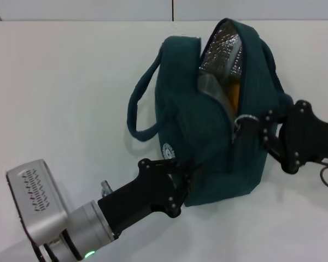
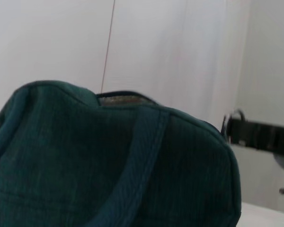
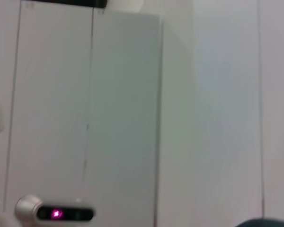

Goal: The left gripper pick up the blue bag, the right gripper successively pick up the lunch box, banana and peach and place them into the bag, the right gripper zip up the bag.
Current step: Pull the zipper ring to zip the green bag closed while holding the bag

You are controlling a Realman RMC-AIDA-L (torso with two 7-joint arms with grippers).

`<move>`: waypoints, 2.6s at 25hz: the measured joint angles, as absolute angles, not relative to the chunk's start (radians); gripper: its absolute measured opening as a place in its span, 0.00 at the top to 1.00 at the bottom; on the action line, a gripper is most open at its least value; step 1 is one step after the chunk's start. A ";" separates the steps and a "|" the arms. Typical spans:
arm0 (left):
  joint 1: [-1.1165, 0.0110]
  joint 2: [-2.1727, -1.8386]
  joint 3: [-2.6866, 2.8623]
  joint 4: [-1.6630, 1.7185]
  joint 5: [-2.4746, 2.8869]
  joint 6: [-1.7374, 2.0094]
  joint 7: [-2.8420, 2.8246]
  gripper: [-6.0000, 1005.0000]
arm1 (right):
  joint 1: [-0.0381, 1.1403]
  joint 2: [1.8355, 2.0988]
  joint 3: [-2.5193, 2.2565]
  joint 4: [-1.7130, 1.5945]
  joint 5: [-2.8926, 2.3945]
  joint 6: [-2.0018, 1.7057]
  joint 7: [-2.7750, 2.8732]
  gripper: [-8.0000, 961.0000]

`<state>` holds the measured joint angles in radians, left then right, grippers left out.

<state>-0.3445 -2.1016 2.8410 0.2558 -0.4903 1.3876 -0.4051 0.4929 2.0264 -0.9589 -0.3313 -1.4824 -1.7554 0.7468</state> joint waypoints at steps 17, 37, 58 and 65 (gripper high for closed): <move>-0.387 -2.093 2.840 0.186 -0.476 1.397 -0.410 0.93 | 0.506 2.028 -0.960 -0.211 -1.166 -1.759 0.599 0.97; -0.398 -2.106 2.831 0.324 -0.504 1.455 -0.280 0.71 | 0.523 2.028 -0.994 -0.143 -1.135 -1.784 0.513 0.97; -0.421 -2.101 2.835 0.359 -0.592 1.452 -0.282 0.75 | 0.520 2.028 -0.994 -0.107 -1.137 -1.800 0.480 0.97; -0.427 -2.096 2.831 0.318 -0.588 1.488 -0.269 0.90 | 0.531 2.028 -1.016 -0.094 -1.141 -1.805 0.486 0.97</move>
<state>-0.4266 -2.0962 2.8314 0.3175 -0.5877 1.4876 -0.2688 0.5309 2.0277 -1.0158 -0.0936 -1.1413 -1.8052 0.4865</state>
